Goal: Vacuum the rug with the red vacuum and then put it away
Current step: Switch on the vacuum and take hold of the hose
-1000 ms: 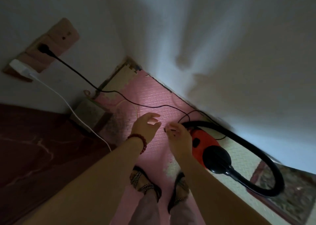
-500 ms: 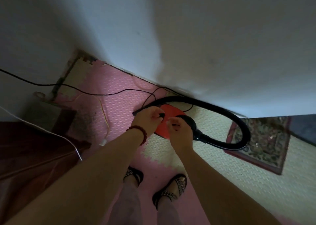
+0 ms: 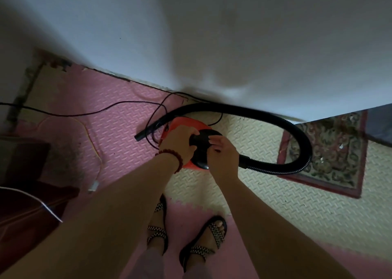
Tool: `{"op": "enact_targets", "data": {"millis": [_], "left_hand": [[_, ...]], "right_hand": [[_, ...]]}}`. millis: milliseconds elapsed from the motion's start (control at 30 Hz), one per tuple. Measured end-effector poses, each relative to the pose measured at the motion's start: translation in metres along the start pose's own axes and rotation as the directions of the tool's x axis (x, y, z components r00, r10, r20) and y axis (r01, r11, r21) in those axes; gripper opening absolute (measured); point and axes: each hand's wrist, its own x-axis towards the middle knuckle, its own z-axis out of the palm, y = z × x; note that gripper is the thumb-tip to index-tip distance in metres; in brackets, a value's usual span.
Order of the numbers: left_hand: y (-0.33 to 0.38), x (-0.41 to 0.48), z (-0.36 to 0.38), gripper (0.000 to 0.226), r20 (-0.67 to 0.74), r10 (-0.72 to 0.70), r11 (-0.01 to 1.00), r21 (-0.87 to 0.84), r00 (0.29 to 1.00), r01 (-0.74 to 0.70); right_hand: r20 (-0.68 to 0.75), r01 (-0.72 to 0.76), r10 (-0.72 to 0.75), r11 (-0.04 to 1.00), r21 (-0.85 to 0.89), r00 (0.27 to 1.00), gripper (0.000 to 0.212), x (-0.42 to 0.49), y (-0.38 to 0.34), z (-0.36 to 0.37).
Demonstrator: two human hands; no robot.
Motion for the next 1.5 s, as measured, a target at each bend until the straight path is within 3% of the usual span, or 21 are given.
{"op": "enact_targets", "data": {"millis": [133, 233, 367, 467, 667, 900, 1100, 1333, 1500], "left_hand": [[-0.013, 0.022, 0.023, 0.019, 0.006, 0.042, 0.996, 0.081, 0.999, -0.043], [-0.024, 0.033, 0.037, 0.019, 0.072, 0.057, 0.992, 0.105, 0.996, -0.064], [-0.031, 0.041, 0.05, 0.029, 0.156, 0.027, 0.984, 0.171, 0.987, -0.054], [-0.032, 0.041, 0.051, 0.044, 0.206, 0.018, 0.971, 0.228, 0.978, -0.066], [-0.017, 0.013, 0.04, 0.053, 0.283, 0.03, 0.955, 0.274, 0.959, -0.111], [0.025, -0.03, 0.028, 0.036, 0.321, 0.064, 0.938, 0.305, 0.945, -0.167], [0.062, -0.065, 0.001, 0.035, 0.369, 0.048, 0.972, 0.198, 0.928, -0.129], [0.098, -0.102, -0.028, 0.03, 0.496, 0.04, 0.897, 0.365, 0.867, -0.25], [0.119, -0.131, -0.035, 0.029, 0.493, 0.043, 0.879, 0.394, 0.869, -0.267]], "right_hand": [[0.125, 0.004, 0.021, 0.981, -0.196, 0.992, 0.042, 0.028, 0.024, 0.019], [0.139, 0.064, -0.015, 0.933, -0.355, 0.99, 0.031, 0.043, 0.041, 0.037], [0.146, 0.119, -0.018, 0.687, -0.717, 0.989, 0.018, 0.055, 0.047, 0.046], [0.191, 0.193, -0.06, 0.535, -0.822, 0.98, 0.013, 0.06, 0.051, 0.042], [0.252, 0.272, -0.118, 0.598, -0.754, 0.96, 0.021, 0.032, 0.059, 0.019], [0.344, 0.38, -0.181, 0.611, -0.695, 0.921, 0.022, -0.013, 0.036, -0.039], [0.41, 0.423, -0.16, 0.569, -0.705, 0.898, 0.023, -0.049, 0.006, -0.079], [0.455, 0.43, -0.104, 0.562, -0.706, 0.884, 0.02, -0.087, -0.032, -0.111], [0.47, 0.417, -0.054, 0.557, -0.719, 0.881, 0.031, -0.111, -0.049, -0.132]]}}
